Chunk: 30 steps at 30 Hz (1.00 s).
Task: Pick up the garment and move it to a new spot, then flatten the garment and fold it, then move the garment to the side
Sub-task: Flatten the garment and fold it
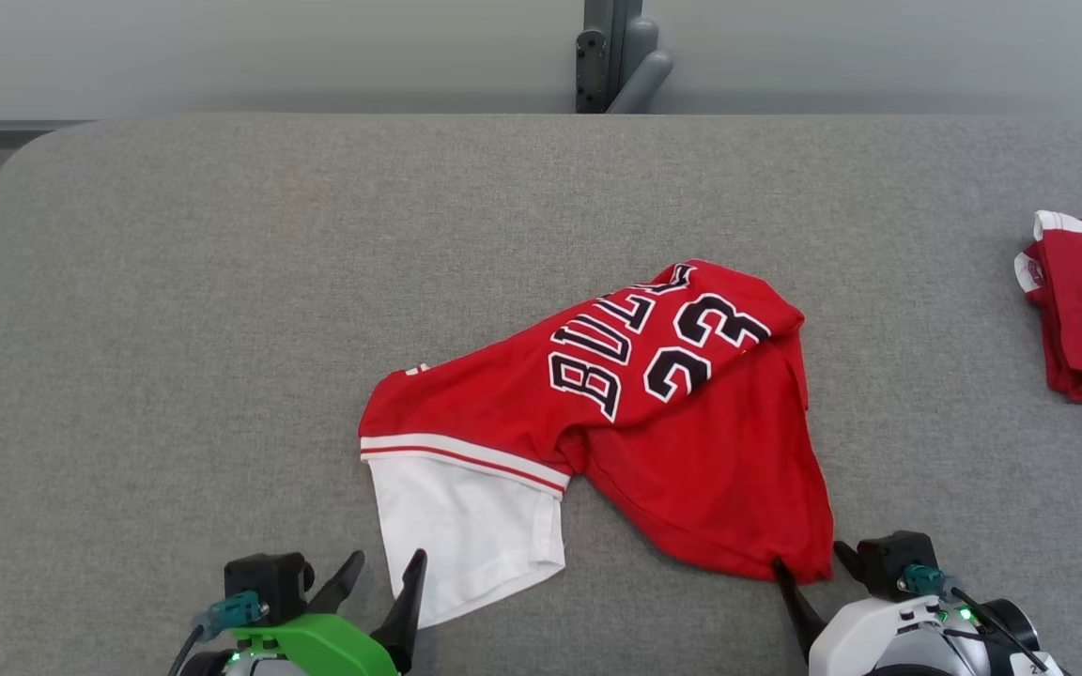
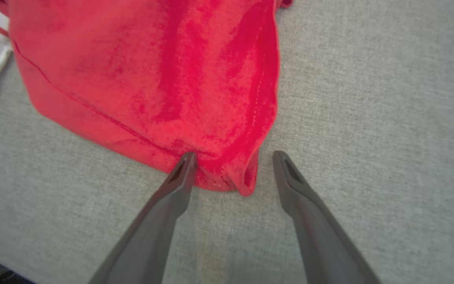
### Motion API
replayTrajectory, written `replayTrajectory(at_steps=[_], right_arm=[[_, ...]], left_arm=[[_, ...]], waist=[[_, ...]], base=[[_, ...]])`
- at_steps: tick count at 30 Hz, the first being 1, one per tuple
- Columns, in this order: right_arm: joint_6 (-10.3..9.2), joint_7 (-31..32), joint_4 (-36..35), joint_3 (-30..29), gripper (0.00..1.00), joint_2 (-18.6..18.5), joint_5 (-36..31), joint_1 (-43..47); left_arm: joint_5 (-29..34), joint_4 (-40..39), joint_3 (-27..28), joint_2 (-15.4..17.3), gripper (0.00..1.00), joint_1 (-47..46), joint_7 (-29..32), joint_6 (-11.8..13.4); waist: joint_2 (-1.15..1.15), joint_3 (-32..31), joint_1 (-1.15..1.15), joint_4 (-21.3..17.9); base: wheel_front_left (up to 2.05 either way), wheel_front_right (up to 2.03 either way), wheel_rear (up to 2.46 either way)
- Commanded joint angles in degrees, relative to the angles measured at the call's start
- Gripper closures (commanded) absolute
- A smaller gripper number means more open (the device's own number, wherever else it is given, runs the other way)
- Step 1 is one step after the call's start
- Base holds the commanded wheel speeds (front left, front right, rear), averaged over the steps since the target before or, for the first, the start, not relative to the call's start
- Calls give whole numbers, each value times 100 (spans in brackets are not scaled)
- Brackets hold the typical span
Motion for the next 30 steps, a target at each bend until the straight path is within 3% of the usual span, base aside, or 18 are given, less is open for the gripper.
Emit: replayTrajectory(at_steps=[1, 8, 25, 26, 27, 28, 29, 30], right_arm=[[-7, 4, 82, 44, 0, -4, 4, -82], [-7, -21, 340, 120, 0, 56, 23, -247], [-3, 91, 542, 256, 3, 63, 135, -274], [-3, 106, 535, 274, 8, 69, 135, -278], [-3, 113, 527, 304, 24, 76, 158, -281], [-2, 126, 515, 338, 52, 83, 190, -285], [-1, 138, 505, 363, 71, 88, 211, -296], [-1, 128, 495, 381, 100, 87, 233, -307]], left_arm=[[-114, 63, -29, -32, 0, -120, 39, -16], [-406, 364, -210, -130, 0, -261, 101, -56], [-423, 1050, -340, -99, 0, -379, 11, 111], [-450, 1125, -369, -108, 0, -386, 21, 89], [-502, 1186, -394, -118, 0, -384, 37, 65], [-552, 1245, -405, -128, 0, -395, 30, 46], [-597, 1306, -421, -142, 5, -418, 6, 27], [-641, 1344, -446, -155, 53, -452, -26, 5]], waist=[[-1, 147, 0, 7], [-1, 282, 0, 51], [-1, 340, 0, 3], [-1, 346, 0, -6], [-1, 352, 0, -18], [-1, 358, 0, -31], [-1, 362, 0, -43], [-1, 361, 0, -53]], base=[[0, 0, 0], [0, 0, 0], [0, 0, 0], [0, 0, 0], [0, 0, 0], [0, 0, 0], [0, 0, 0], [0, 0, 0]])
